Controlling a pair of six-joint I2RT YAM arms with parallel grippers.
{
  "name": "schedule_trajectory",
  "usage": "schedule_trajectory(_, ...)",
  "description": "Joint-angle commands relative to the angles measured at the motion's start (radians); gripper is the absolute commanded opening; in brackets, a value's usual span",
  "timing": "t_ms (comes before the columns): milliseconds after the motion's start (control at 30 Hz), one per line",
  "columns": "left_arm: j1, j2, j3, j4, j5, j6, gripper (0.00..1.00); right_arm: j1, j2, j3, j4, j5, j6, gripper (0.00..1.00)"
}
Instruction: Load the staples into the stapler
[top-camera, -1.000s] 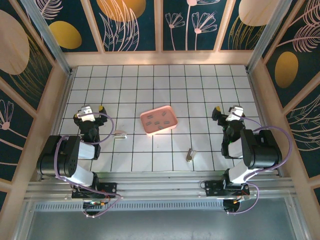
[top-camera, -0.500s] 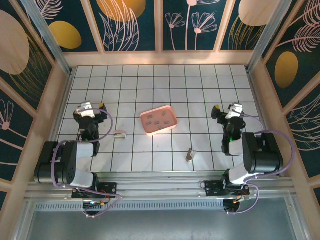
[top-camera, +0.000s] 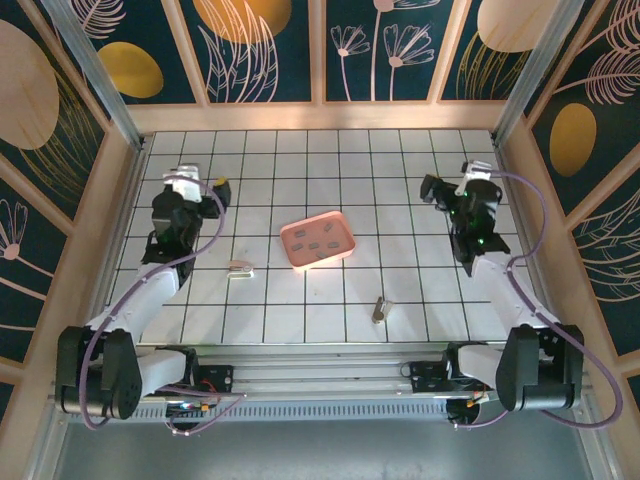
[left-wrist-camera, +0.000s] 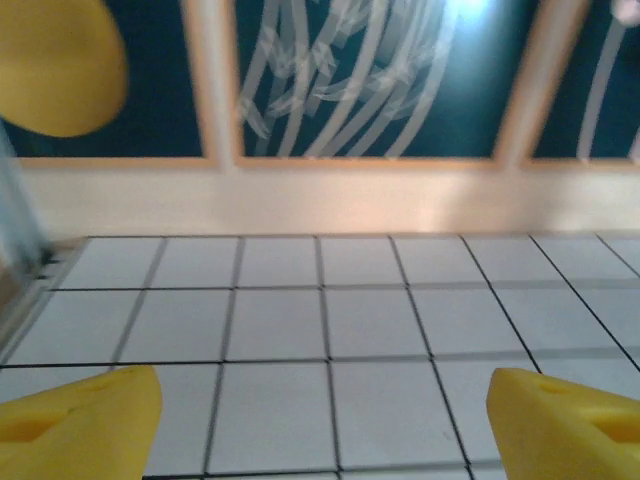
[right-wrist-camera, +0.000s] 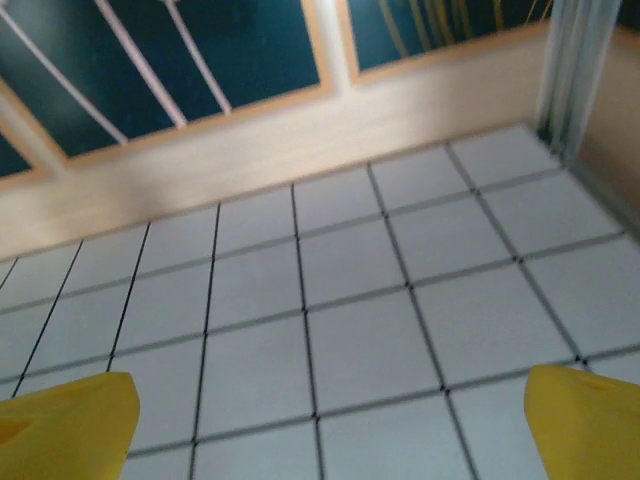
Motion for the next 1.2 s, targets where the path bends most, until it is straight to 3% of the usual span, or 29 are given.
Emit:
schedule_trajectory(0,-0.054,-0.017,0.050,-0.212,0.073,0.080,0.83,0.076,0.009,0.090,-0.440,-0.009,0.095,0.99)
schedule_trajectory(300,-0.108,-0.030,0.039,-0.332,0.042,0.103,0.79,0.342,0.039,0.137,-0.828,-0.082,0.415,0.98)
schedule_trajectory(533,-0.108,-0.030,0.005,-0.321,0.006,0.097,0.80,0.488,0.096,0.094,-0.967,-0.204,0.616,0.78)
schedule_trajectory(900,-0.110,-0.029,-0.018,-0.312,0.006,0.103,0.80,0.605,0.191,0.006,-1.015,-0.214,0.676,0.75)
schedule_trajectory(1167,-0.110,-0.016,-0.015,-0.310,0.005,0.092,0.80,0.616,0.205,-0.045,-0.892,-0.267,0.683,0.58)
